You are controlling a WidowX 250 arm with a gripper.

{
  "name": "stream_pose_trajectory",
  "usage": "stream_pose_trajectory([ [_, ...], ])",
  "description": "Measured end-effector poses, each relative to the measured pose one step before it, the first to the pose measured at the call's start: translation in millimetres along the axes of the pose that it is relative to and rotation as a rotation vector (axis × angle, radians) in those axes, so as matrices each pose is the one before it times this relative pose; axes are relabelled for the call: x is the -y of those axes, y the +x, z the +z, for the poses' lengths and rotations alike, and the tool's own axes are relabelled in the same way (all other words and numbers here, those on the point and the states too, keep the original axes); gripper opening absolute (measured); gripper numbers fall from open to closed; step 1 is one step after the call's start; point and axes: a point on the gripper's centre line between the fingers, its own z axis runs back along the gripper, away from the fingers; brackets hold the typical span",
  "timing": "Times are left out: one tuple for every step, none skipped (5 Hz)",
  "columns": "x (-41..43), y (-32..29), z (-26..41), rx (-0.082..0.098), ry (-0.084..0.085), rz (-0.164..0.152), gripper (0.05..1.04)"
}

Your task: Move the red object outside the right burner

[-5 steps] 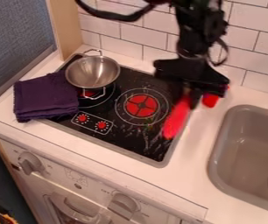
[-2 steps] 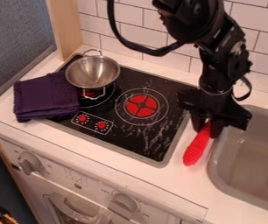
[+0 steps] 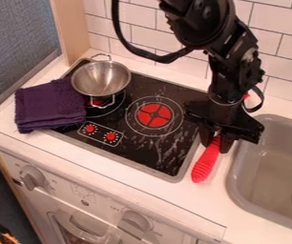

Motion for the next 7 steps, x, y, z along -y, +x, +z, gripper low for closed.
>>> stream_pose_trajectory([
  [-5.84,1.41,4.23,-0.0242,0.0461,0.0609,0.676],
  [-0.03,1.34,-1.29,-0.0141,0.0096,-0.0036,0.954],
  [0.52,0.03,0.74,-0.0017,-0.0031,0.0096,1.007],
  [-1.04,3.73,2.47,-0.0016,-0.0189,0.0007,1.002],
  [2.19,10.56,18.03,0.0681,-0.0299,-0.0387,0.999],
  [-3.62,6.61,21.08,0.0233,0.0142,-0.0188,0.999],
  [-2.45,8.92,19.54,0.0371,0.0114,-0.0191,0.999],
])
